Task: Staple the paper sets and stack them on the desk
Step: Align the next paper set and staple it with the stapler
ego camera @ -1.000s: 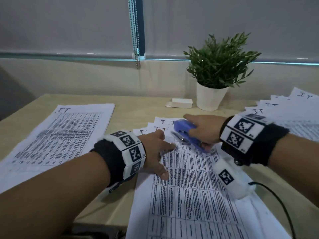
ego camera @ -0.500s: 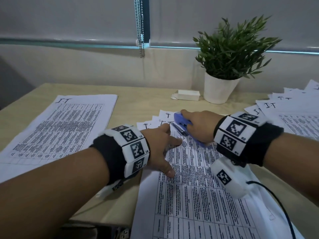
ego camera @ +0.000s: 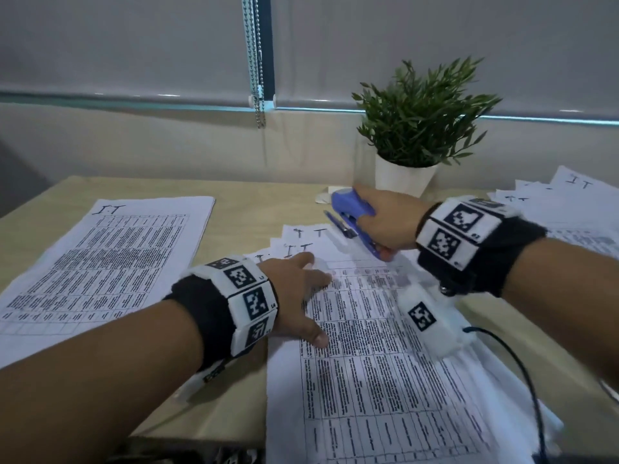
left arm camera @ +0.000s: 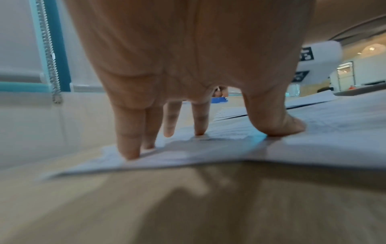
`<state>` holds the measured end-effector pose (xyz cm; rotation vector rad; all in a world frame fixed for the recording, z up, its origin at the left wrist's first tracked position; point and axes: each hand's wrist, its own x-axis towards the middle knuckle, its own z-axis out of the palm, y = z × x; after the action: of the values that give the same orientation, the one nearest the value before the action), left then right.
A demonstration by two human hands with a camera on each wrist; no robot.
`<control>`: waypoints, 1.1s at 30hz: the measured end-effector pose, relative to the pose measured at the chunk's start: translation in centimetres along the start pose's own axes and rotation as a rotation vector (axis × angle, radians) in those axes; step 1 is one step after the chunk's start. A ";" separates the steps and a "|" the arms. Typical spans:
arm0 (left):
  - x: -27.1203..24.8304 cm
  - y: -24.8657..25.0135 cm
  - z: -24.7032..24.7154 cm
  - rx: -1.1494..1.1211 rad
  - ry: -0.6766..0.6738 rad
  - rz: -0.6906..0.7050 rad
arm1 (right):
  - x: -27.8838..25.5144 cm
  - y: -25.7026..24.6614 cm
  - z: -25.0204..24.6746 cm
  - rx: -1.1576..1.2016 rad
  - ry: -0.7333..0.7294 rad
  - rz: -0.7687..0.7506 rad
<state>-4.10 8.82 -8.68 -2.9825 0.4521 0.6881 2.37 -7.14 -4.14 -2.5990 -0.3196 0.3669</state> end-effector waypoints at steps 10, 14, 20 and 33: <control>0.2 4.1 -0.5 0.111 0.215 -0.004 | -7.7 6.4 -0.6 0.101 -0.077 0.269; 1.8 5.1 -0.6 0.008 0.070 0.086 | -7.9 6.2 0.7 0.093 -0.097 0.238; 2.3 5.4 0.0 0.012 0.072 0.036 | -6.5 5.1 1.3 -0.008 -0.103 0.171; 2.8 5.3 0.0 0.043 0.091 0.058 | -4.3 4.3 1.5 -0.178 -0.088 0.125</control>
<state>-3.25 2.98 -9.83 -2.9799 0.5535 0.5403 -1.42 -11.36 -6.72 -2.7905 -0.2298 0.5184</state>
